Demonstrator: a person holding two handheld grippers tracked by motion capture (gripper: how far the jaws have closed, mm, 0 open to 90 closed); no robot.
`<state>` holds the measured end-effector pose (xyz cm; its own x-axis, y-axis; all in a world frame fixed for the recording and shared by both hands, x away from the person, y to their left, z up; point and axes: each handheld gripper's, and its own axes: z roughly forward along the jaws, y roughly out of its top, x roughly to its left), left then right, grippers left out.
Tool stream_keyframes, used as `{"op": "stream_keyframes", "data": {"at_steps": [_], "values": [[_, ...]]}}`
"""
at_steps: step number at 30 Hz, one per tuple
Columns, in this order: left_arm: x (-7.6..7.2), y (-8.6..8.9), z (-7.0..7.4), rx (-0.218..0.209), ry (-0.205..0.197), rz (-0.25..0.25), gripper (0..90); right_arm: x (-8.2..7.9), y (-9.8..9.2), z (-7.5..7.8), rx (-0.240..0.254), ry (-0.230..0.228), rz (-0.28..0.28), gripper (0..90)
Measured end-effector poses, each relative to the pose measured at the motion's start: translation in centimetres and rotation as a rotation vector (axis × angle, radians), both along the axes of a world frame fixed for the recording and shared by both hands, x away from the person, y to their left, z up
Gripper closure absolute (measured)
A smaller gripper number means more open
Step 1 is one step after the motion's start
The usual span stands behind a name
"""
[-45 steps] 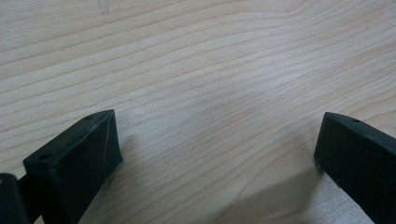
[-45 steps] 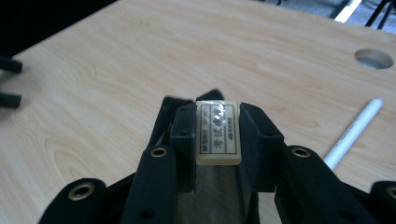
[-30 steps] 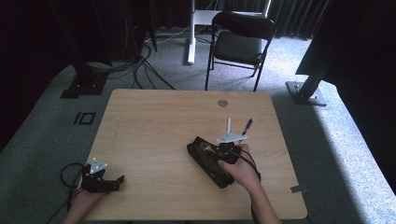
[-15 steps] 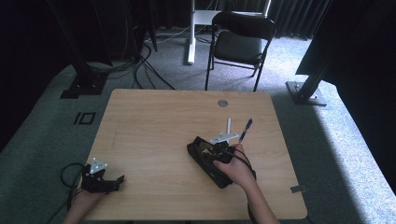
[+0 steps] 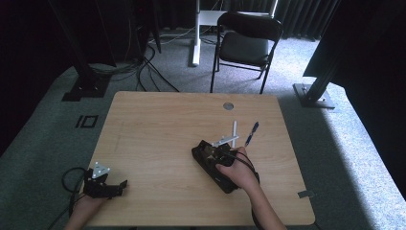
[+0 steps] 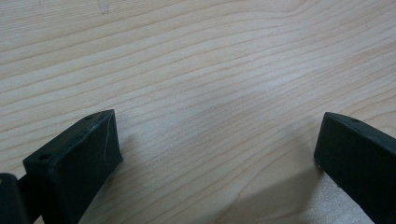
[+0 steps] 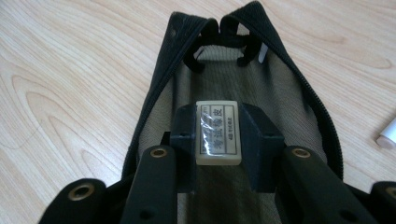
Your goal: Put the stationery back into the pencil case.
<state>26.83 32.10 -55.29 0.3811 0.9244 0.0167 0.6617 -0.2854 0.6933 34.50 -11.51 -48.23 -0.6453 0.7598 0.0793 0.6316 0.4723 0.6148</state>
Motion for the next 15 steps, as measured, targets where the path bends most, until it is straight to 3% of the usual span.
{"op": "stream_keyframes", "data": {"at_steps": [15], "values": [[0.00,0.00,0.00,0.000,0.000,0.000,0.6,0.78,0.90,-0.69,-0.037,0.056,0.013,68.1]]}}
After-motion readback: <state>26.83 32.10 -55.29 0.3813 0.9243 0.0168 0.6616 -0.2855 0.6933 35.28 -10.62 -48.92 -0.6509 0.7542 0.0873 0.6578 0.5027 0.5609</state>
